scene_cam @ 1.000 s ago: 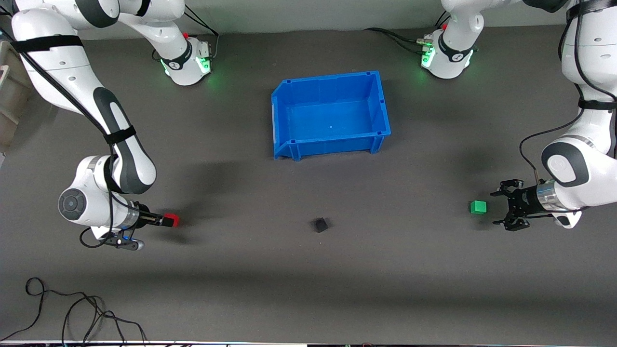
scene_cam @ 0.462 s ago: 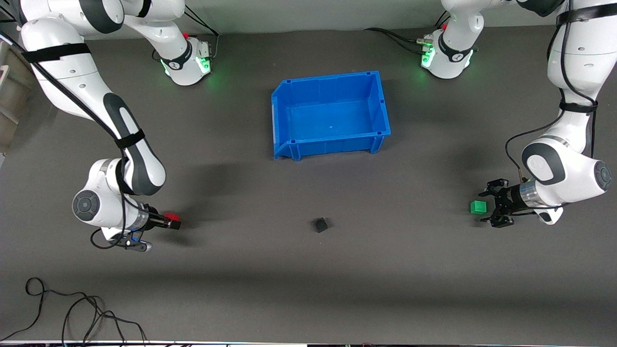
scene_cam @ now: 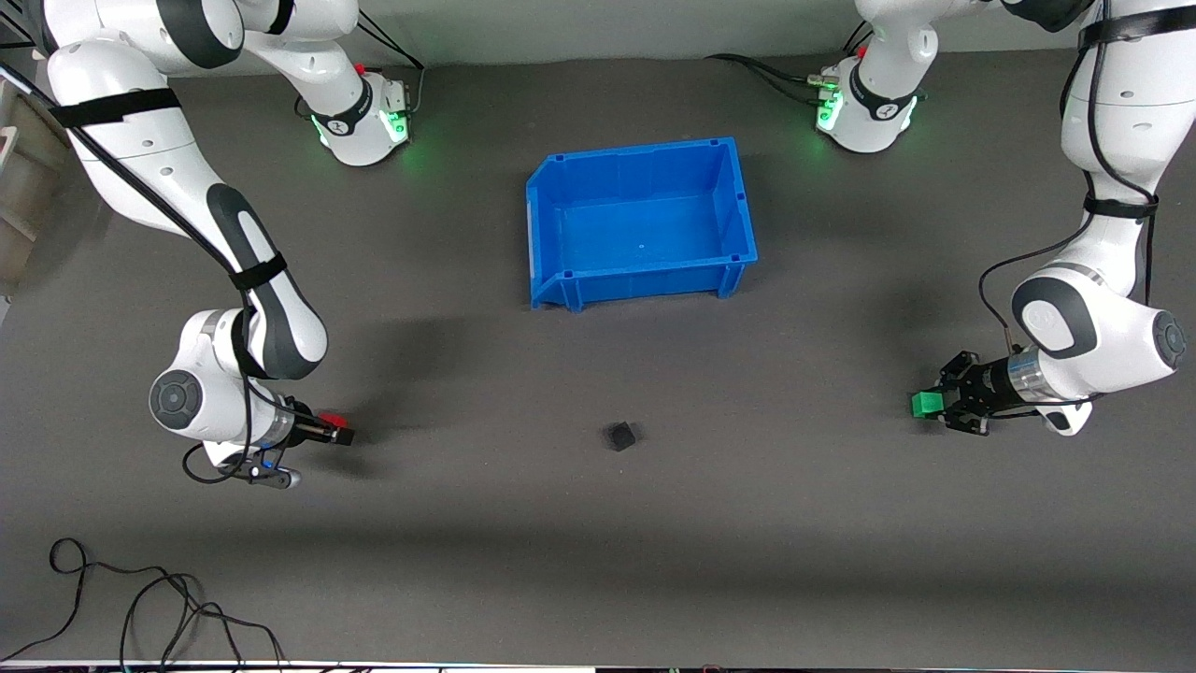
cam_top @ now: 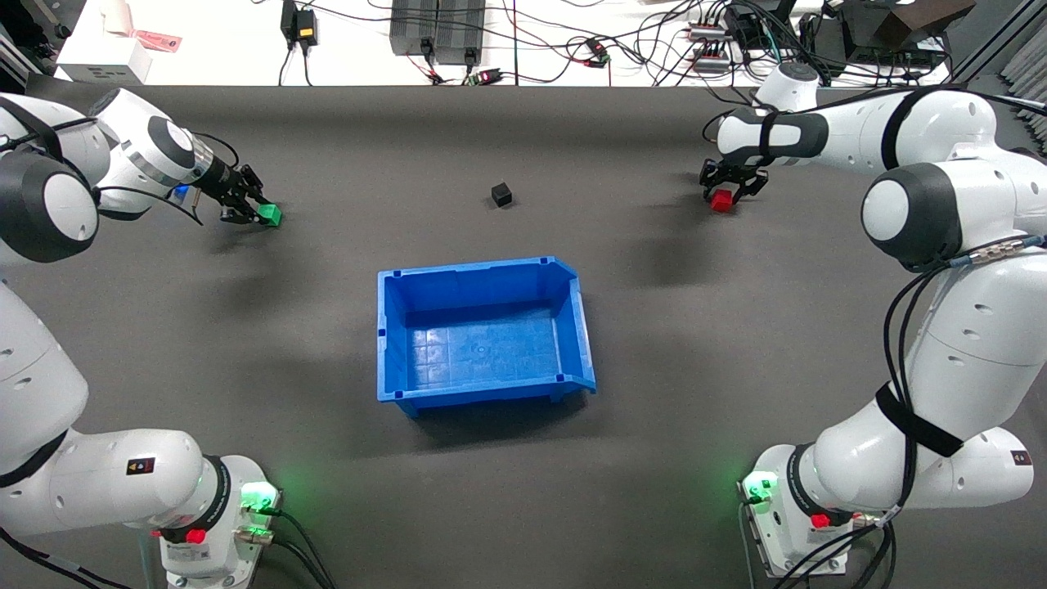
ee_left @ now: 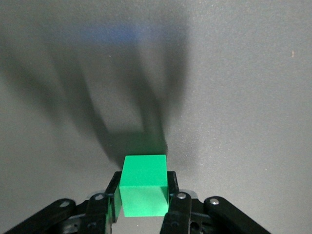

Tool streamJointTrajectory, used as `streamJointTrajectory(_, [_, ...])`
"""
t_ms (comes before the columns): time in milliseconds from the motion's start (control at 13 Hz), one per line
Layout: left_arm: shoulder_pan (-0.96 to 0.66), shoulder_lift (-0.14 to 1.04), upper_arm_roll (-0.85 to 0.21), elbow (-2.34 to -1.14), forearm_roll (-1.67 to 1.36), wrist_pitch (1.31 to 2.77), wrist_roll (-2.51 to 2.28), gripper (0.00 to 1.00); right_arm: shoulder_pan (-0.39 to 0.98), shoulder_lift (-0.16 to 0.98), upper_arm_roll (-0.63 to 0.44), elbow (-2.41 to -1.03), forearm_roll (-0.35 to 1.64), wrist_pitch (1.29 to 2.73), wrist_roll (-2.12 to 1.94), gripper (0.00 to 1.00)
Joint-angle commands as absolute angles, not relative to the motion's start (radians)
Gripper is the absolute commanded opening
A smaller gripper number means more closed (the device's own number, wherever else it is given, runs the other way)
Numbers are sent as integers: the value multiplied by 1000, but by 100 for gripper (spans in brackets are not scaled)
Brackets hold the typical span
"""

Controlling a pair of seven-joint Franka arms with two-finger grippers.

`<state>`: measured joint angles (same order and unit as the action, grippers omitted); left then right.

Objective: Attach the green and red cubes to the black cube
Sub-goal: 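Carry the red cube and the green cube toward the black cube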

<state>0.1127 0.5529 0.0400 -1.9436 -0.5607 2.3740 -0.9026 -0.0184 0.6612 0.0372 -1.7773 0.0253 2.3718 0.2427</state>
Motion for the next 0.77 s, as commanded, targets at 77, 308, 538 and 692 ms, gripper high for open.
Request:
streamJointTrajectory(77, [95, 532, 40, -1915, -575, 2368, -1036, 25, -14, 667, 34, -1769, 15, 2381, 265, 53])
streamJointTrajectory(308, [26, 529, 17, -1872, -577, 2342, -1195, 25, -14, 667, 34, -1770, 14, 2381, 265, 41])
streamJointTrajectory(538, [-46, 531, -32, -1864, -583, 2355, -1265, 25, -15, 667, 34, -1770, 14, 2381, 264, 0])
streamJointTrajectory(692, [-87, 543, -75, -1810, -581, 2364, -1374, 25, -18, 654, 34, -1769, 14, 2375, 265, 0])
